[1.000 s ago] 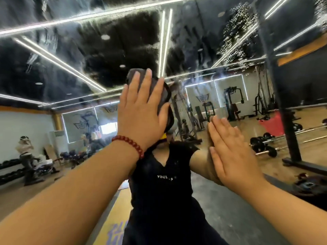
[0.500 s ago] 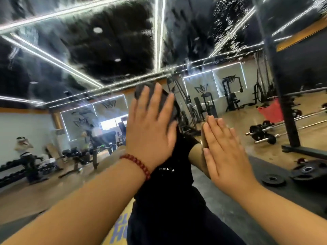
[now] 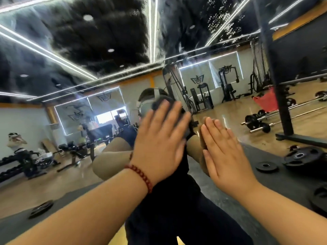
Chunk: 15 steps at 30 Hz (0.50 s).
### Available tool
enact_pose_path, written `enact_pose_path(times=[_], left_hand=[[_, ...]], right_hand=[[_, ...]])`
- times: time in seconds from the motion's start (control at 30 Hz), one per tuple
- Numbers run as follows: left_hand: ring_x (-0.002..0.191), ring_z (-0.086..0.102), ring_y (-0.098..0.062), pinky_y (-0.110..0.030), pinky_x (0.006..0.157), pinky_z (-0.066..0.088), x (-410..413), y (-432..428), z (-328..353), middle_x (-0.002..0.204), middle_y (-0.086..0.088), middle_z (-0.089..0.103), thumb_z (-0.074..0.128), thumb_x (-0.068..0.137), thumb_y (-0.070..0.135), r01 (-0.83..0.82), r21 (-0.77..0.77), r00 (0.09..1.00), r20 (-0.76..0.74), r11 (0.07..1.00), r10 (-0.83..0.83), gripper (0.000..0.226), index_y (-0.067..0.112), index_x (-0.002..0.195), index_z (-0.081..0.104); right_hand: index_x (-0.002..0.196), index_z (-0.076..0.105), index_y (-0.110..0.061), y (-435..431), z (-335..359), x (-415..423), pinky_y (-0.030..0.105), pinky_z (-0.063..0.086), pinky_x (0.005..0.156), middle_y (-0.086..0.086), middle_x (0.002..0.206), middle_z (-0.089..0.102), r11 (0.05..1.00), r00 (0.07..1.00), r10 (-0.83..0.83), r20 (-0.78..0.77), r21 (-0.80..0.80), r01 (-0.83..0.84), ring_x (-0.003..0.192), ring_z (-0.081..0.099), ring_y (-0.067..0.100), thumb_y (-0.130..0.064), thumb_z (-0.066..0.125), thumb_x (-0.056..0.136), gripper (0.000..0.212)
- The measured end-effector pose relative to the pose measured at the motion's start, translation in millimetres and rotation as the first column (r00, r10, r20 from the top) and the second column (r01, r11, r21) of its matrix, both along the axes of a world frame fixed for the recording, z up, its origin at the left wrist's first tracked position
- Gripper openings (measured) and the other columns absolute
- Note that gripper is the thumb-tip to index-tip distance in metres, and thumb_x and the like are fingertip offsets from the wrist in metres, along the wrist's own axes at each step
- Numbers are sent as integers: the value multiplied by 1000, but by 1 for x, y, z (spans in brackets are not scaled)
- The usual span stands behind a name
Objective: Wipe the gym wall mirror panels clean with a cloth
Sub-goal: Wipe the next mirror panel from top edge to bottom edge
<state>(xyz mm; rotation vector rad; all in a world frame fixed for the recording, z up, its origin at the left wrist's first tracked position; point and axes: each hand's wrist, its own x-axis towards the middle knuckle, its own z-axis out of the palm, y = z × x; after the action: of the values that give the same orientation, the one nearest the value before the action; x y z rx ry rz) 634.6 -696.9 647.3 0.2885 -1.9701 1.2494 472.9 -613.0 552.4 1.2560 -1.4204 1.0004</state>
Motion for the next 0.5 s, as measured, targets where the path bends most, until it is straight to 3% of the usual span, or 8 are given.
enact_pose_path(times=[0.07, 0.13, 0.2, 0.3, 0.37, 0.4, 0.5], left_hand=[[148, 21, -31, -51, 119, 16, 8, -1, -34, 160, -7, 30, 41, 93, 43, -5, -90, 969, 244, 996, 27, 62, 21, 151, 39], [149, 21, -29, -49, 120, 15, 18, -6, -43, 160, -5, 29, 42, 94, 44, -14, -132, 935, 349, 991, 60, 62, 22, 152, 37], [148, 23, -28, -48, 120, 17, 22, -9, -23, 160, -6, 30, 43, 93, 45, -25, -116, 967, 249, 993, 53, 62, 23, 151, 38], [149, 18, -29, -44, 121, 7, 22, -8, 16, 161, -8, 27, 39, 96, 43, -50, 57, 992, -109, 997, 56, 60, 21, 152, 35], [149, 14, -30, -45, 121, 3, 18, -5, 14, 162, -9, 24, 36, 98, 43, -41, 114, 981, -185, 993, 62, 60, 20, 153, 33], [149, 15, -31, -47, 121, 6, 16, -3, 1, 162, -9, 25, 36, 97, 43, -44, 83, 989, -135, 996, 55, 60, 20, 153, 34], [149, 16, -31, -50, 121, 10, 18, -3, -55, 161, -8, 25, 36, 96, 43, -29, -62, 975, 219, 998, 42, 61, 20, 153, 36]], right_hand=[[155, 19, -8, 2, -7, 0, 36, 3, 124, 5, 165, 12, 1000, 1000, 9, 3, 14, -9, 153, 6, 18, -23, 35, 99, 60], [156, 17, -10, 4, -16, 2, 35, 1, 124, 4, 166, 9, 999, 1000, 6, 19, 42, -7, 153, 6, 19, -24, 34, 100, 61], [156, 16, -10, 4, -25, 4, 35, 1, 124, 3, 166, 8, 998, 1000, -9, 27, 59, 8, 153, 7, 20, -25, 33, 100, 61], [156, 15, -9, 5, -36, 7, 36, 0, 124, 3, 166, 3, 995, 998, -51, 34, 84, 48, 153, 6, 20, -26, 32, 100, 61], [156, 14, -9, 6, -42, 10, 36, -1, 124, 1, 167, 0, 995, 998, -46, 50, 85, 41, 153, 5, 21, -27, 33, 100, 62], [156, 13, -9, 6, -45, 12, 36, -2, 124, 1, 167, -1, 996, 998, -38, 55, 82, 33, 153, 5, 21, -28, 32, 100, 62], [156, 12, -10, 6, -56, 16, 36, -1, 124, 0, 167, -2, 996, 997, -30, 74, 83, 24, 153, 4, 21, -33, 27, 104, 59]])
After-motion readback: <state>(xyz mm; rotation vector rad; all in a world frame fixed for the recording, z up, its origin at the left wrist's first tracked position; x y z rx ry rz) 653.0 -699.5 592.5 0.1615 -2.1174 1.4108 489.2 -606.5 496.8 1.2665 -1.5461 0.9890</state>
